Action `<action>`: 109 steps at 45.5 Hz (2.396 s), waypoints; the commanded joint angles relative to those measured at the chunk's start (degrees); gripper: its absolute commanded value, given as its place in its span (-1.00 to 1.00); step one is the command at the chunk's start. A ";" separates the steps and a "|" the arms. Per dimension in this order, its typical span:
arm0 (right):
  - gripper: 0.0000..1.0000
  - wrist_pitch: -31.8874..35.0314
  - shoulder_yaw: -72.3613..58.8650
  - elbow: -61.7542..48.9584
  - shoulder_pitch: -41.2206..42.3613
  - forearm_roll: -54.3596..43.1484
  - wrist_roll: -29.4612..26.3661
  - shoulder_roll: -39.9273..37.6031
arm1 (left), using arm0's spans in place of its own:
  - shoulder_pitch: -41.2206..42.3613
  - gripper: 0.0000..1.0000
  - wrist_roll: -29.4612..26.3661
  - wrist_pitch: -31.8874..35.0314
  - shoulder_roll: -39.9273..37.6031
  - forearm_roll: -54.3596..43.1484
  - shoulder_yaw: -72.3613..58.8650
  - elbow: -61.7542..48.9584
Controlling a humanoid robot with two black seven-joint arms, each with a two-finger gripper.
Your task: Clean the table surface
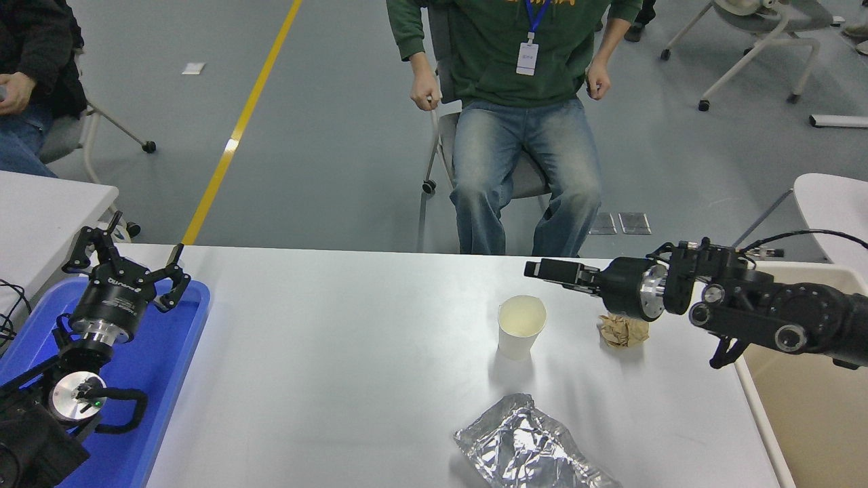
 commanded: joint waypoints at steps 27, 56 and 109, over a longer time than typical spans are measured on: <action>1.00 1.44 -6.94 -3.67 4.71 -1.40 -3.59 5.06 | 0.00 1.00 0.01 0.00 0.01 0.00 0.00 0.00; 1.00 5.04 -6.76 -12.72 -0.12 -1.48 -5.43 10.94 | 0.00 1.00 0.01 0.00 0.01 0.00 0.00 0.00; -1.00 13.39 -5.97 -18.00 2.07 1.41 -8.07 15.87 | 0.00 1.00 0.01 0.00 0.01 0.00 0.00 0.00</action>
